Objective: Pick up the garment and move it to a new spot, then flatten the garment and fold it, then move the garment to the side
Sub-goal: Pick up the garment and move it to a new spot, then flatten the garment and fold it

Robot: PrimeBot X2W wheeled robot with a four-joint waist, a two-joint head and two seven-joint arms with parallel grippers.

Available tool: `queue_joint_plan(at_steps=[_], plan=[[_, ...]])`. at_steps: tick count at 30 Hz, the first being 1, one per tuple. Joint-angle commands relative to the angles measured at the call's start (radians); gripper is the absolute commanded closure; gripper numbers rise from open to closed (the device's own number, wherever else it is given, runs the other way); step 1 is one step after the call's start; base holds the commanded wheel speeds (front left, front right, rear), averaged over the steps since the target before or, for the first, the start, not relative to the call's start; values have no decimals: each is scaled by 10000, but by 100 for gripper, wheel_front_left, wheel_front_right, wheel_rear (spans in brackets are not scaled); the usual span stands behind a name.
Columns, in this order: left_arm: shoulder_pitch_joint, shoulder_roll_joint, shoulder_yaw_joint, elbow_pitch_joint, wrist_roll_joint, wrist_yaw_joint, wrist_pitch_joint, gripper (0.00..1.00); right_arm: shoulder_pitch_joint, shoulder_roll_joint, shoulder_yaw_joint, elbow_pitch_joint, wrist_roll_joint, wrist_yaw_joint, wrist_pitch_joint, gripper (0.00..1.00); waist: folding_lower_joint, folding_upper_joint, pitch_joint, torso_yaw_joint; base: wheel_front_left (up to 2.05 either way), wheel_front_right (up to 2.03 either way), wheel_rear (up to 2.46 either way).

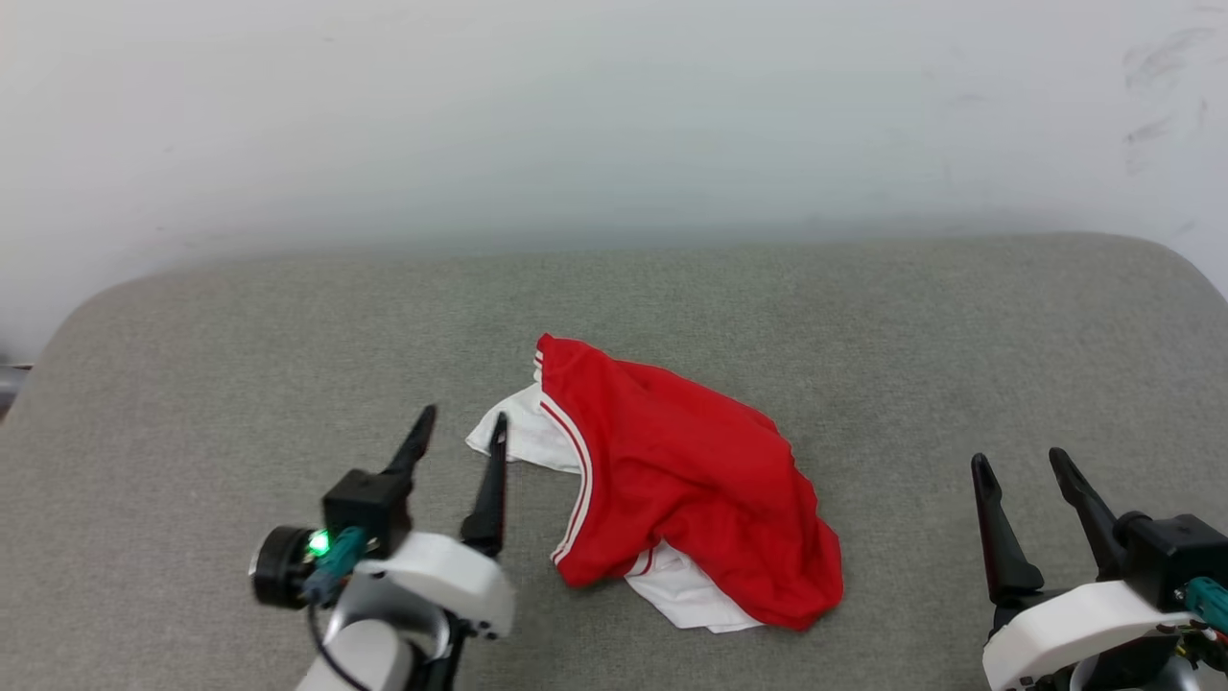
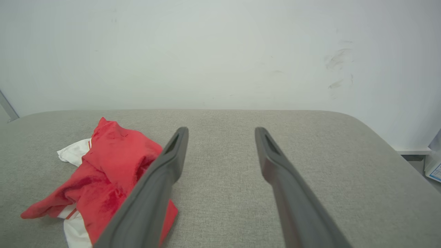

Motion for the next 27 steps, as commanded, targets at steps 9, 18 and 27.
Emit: queue_joint_plan(at_steps=[9,18,27], plan=[[1282,756,740,-770,-31,642,-68,0,306,7,115,-244,-21,-7,140,0,0,-1,-302,245,0,0,0],[1558,932,668,-1052,-46,691,76,0,481,7,116,-308,121,-7,303,0,0,-1,-384,295,0,0,0],[1308,891,421,-1203,-38,566,200,0,416,8,-120,42,292,-7,1173,0,0,-1,-160,641,0,0,0]])
